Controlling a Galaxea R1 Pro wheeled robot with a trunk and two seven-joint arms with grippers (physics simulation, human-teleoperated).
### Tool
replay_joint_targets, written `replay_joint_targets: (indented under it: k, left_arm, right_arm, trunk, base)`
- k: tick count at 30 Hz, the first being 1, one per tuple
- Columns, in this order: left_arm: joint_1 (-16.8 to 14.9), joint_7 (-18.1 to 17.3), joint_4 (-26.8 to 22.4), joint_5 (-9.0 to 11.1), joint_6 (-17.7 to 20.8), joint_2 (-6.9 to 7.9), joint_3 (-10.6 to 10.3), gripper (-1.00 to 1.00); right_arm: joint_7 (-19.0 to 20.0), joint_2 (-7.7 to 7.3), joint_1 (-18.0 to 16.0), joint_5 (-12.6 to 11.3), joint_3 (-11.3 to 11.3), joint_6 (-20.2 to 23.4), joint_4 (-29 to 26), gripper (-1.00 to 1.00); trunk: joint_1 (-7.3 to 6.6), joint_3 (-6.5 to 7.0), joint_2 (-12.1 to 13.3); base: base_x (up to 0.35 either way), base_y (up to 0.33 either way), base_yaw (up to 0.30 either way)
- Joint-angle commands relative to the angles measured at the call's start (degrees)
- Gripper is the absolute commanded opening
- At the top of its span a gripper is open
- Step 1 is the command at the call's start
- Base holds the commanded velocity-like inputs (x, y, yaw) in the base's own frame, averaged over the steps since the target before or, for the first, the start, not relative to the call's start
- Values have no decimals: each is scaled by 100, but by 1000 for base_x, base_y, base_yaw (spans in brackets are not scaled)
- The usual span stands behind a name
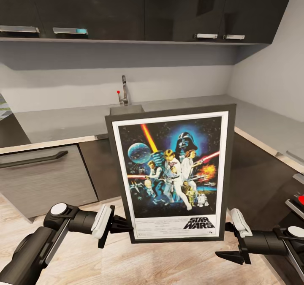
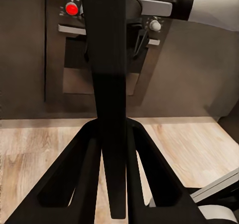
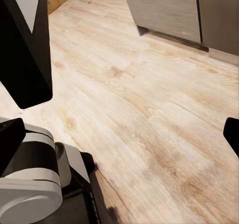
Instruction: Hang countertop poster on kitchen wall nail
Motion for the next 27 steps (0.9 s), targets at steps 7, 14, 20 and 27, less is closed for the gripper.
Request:
replay_joint_targets:
  k: [7, 14, 20, 27]
  left_arm:
    - [-4, -12, 11, 15, 37, 12, 5, -100]
    - [-4, 5, 23, 9, 43, 9, 0, -100]
    - [-4, 27, 67, -5, 45, 7, 37, -100]
    - [-4, 17, 100, -16, 46, 12, 300, -100]
  right_arm:
    - [26, -2, -3, -26, -16, 67, -4, 100]
    - [26, -2, -3, -129, -6, 71, -4, 100]
    - [26, -2, -3, -149, 2, 62, -4, 100]
    - [26, -2, -3, -151, 4, 61, -4, 100]
  trunk:
    - [0, -5, -3]
    - [0, -5, -3]
    - [0, -5, -3]
    - [0, -5, -3]
  base:
    - [0, 0, 0]
    - [0, 0, 0]
    - [0, 0, 0]
    - [0, 0, 0]
